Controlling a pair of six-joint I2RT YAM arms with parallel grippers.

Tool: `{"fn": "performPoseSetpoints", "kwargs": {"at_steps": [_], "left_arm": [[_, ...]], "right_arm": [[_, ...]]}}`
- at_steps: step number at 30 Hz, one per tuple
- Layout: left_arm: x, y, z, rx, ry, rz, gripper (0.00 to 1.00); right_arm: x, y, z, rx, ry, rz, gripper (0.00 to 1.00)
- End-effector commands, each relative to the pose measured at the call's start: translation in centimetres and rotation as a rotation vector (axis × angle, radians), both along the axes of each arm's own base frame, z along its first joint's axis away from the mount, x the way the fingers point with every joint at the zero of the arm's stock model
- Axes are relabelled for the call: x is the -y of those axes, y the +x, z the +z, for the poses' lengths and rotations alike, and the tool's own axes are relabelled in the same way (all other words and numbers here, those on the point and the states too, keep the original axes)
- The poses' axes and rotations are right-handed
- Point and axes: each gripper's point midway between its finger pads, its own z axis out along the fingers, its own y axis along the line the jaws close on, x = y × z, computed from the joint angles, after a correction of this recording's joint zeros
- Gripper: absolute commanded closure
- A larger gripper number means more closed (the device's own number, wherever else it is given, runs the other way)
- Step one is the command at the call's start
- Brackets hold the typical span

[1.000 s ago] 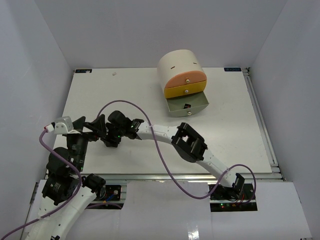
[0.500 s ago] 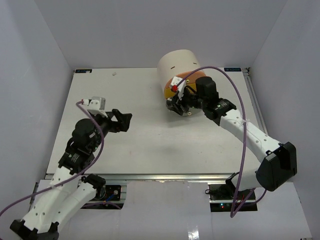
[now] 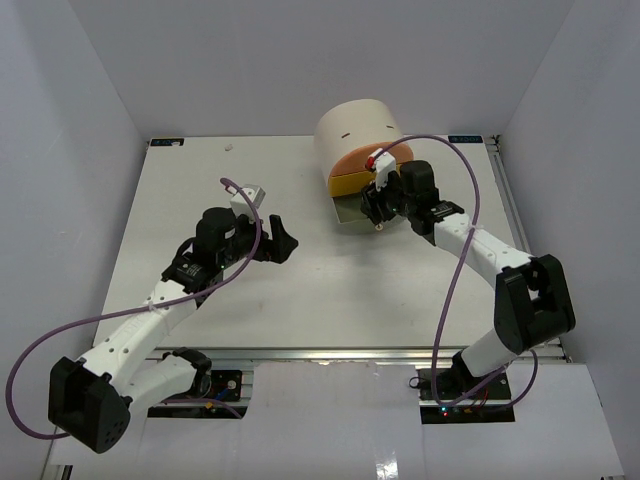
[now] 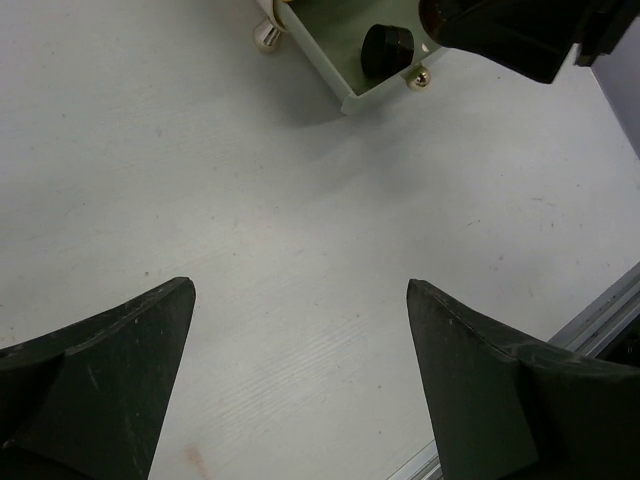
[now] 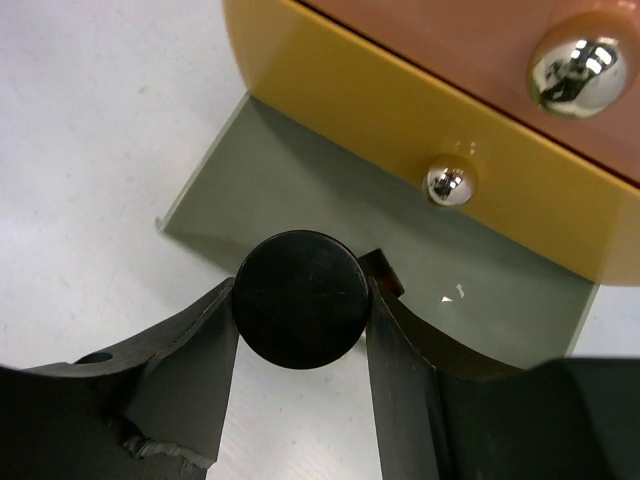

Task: Organize the makeup

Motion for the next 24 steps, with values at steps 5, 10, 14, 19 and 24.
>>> {"fn": "performPoseSetpoints", "kwargs": {"at_steps": [5, 10, 14, 19, 24], "left_arm": [[0.0, -0.4, 0.8, 0.07, -0.01, -0.026, 0.02], [0.1, -0.6, 0.7, 0.067, -0.017, -0.04, 0.02], [0.2, -0.9, 1.0, 0.073, -0.026, -0.052, 0.02], [0.2, -1.3, 1.3, 0.084, -0.035, -0.056, 0.02], [0.0, -1.6, 1.7, 0.096, -0.045, -0.056, 0.02]], "right_arm": [[-1.3, 3.6, 2.3, 0.07, 0.061, -0.051, 0.46], [-1.4, 2.8, 2.3, 0.06, 0.059, -0.013, 0.3], [-1.4, 1.7, 3.7, 0.074, 0.079, 0.038, 0.2], [-2.0, -2.7, 5.3, 0.148, 0.035, 0.399, 0.23], [-0.5, -11.4, 0.9, 0.218, -0.167, 0.97, 0.46]]}}
